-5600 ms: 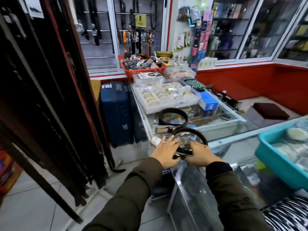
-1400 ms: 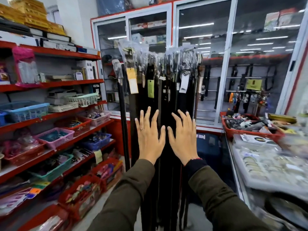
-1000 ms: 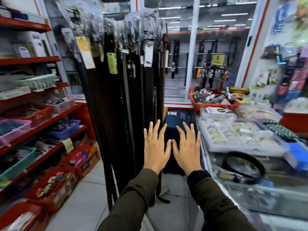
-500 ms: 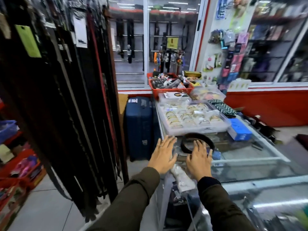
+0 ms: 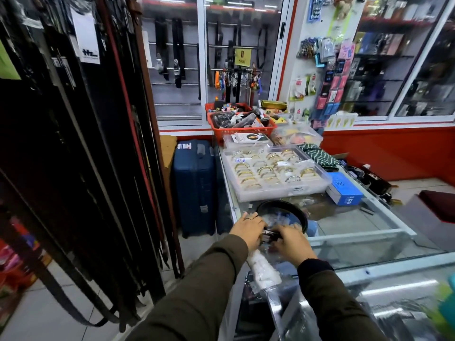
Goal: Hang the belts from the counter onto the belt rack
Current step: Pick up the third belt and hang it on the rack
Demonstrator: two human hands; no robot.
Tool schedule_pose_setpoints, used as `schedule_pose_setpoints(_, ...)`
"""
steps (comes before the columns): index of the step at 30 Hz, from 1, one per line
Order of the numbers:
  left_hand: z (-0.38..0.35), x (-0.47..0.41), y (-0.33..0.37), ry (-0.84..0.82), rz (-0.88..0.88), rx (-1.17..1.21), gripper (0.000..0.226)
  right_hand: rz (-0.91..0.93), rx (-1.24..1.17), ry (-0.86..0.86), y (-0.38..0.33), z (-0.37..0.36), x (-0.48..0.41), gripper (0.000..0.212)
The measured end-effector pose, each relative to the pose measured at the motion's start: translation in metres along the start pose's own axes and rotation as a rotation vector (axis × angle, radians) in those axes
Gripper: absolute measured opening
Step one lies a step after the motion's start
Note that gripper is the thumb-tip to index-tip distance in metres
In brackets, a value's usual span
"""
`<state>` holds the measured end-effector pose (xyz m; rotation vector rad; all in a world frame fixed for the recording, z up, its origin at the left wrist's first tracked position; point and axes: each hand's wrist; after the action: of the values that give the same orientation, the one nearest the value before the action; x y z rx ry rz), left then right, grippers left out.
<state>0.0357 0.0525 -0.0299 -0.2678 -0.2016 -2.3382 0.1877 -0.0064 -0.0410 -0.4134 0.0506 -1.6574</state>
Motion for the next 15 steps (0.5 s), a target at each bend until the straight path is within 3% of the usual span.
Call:
schedule_pose_setpoints(9, 0.017, 0.047, -0.049, 0.104, 0.001, -0.006, 0.033, 0.187, -0.162, 0.068, -0.047, -0.002, 0.006, 0.024)
schedule_pose_setpoints(12, 0.022, 0.074, -0.067, 0.232, 0.004, 0.097, 0.039, 0.260, -0.259, 0.077, -0.072, 0.004, 0.005, 0.025)
schedule_pose_setpoints(15, 0.021, 0.102, -0.077, 0.435, 0.038, 0.345, 0.050, 0.351, -0.369, 0.106, -0.095, 0.009, 0.001, 0.017)
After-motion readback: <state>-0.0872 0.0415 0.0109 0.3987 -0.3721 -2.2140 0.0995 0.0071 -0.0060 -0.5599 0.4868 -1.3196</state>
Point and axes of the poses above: each hand's wrist, its own x-axis away from the middle knuckle, its own z-axis out of the back of the hand, y = z × x, and after that the axes turned 12 degrees about -y, right-handed
